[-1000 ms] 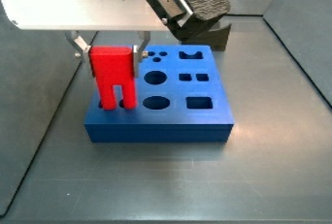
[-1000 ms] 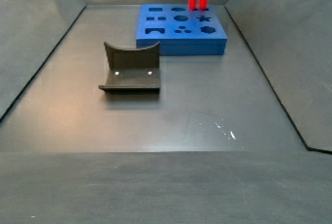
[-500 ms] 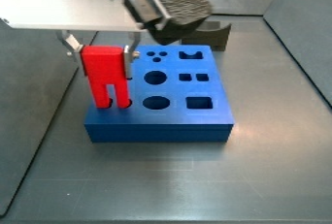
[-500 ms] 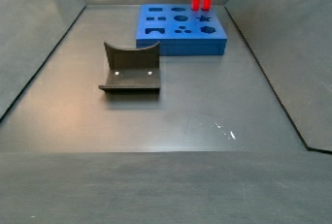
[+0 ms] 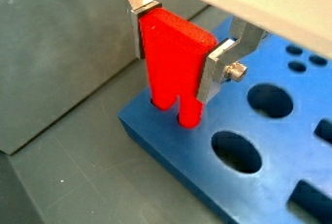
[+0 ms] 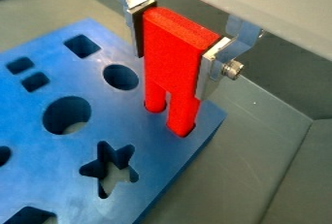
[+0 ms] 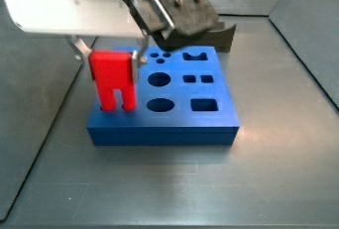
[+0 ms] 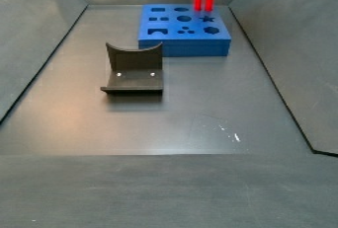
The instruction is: Insert the square-circle object.
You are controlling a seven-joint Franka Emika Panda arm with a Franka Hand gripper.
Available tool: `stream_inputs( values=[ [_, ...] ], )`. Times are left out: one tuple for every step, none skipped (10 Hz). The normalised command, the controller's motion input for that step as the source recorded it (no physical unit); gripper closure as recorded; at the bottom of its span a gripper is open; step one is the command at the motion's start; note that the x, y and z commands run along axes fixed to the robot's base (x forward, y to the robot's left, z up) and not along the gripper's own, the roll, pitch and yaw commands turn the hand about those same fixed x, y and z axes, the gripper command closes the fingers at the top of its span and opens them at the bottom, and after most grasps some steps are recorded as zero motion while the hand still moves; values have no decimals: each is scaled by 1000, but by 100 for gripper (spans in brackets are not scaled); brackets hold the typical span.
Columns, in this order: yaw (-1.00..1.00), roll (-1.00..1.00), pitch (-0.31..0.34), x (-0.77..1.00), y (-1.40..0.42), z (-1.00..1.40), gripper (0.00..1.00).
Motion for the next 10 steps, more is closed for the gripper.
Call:
stream_inputs(
  values=[
    [-160,-143,-43,3,-14,-834,100],
    [-114,-73,-74,0,-26,-991,100],
    [-114,-43,-114,0,0,-1000,100],
    [-137,0,-14,-69,9,-1000,100],
    [-114,0,0,-111,46,-1000,100],
    [9,19,-89,-51,149,-1000,100],
    [163,-81,-314,97,54,-631,100],
    [160,-100,-456,0,0,-369,100],
    [120,-84,-453,0,0,-374,100],
    [60,-26,-441,0,0,-389,100]
  ],
)
